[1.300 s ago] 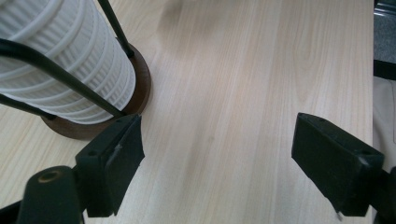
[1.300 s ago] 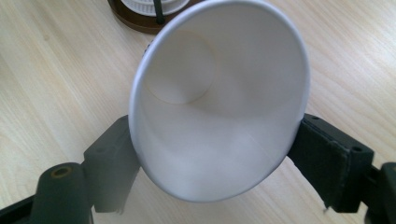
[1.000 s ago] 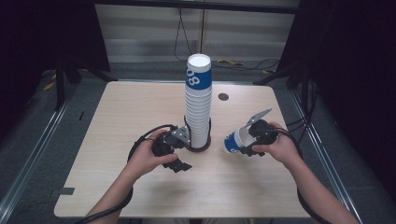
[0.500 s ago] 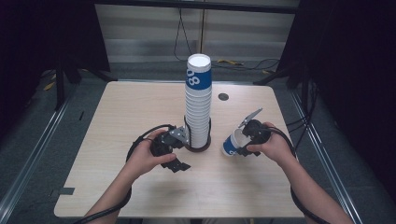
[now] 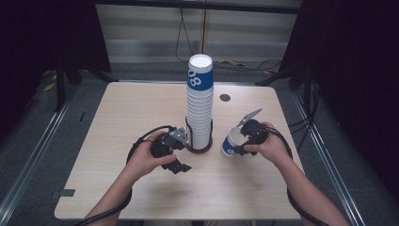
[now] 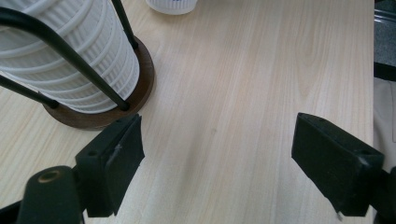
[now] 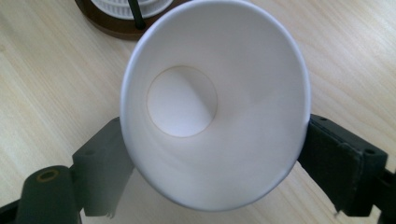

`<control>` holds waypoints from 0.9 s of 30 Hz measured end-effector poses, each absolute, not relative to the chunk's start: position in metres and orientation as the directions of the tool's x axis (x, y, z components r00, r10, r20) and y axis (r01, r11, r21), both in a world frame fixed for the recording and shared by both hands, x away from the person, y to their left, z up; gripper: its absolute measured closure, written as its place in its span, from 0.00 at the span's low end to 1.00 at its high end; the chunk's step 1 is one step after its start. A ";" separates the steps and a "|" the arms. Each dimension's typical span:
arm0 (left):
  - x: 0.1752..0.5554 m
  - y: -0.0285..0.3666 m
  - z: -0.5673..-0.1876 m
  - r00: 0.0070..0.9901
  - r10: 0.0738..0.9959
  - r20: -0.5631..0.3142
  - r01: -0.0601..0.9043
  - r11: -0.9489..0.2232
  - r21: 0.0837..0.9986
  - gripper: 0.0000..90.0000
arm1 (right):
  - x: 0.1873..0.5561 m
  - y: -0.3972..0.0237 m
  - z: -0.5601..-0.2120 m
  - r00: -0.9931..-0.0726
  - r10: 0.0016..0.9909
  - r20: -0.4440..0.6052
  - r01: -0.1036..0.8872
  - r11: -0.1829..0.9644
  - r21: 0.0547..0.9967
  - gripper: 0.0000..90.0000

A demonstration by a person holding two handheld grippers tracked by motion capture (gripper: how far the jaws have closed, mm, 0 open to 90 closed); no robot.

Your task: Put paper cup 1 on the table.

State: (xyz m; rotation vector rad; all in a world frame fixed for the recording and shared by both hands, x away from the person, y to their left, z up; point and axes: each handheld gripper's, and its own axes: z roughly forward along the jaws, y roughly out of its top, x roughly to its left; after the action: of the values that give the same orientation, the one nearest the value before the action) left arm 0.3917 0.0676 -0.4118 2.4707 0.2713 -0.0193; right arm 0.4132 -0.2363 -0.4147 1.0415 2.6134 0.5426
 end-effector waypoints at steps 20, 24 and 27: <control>0.394 0.070 -0.403 0.976 0.201 -0.081 0.208 -0.763 0.612 0.19 | 0.409 -0.233 -0.418 -0.706 0.702 -0.090 0.582 0.649 0.491 0.15; 0.395 0.072 -0.402 0.972 0.217 -0.093 0.228 -0.760 0.609 0.19 | 0.406 -0.236 -0.416 -0.706 0.703 -0.080 0.585 0.644 0.493 0.15; 0.396 0.074 -0.399 0.968 0.228 -0.102 0.242 -0.752 0.613 0.19 | 0.404 -0.239 -0.413 -0.710 0.700 -0.077 0.583 0.646 0.493 0.15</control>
State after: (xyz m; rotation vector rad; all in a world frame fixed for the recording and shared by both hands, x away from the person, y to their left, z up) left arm 0.3960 0.0745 -0.3989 2.4496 0.3285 -0.0268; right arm 0.4038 -0.2386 -0.4133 1.0373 2.6064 0.6449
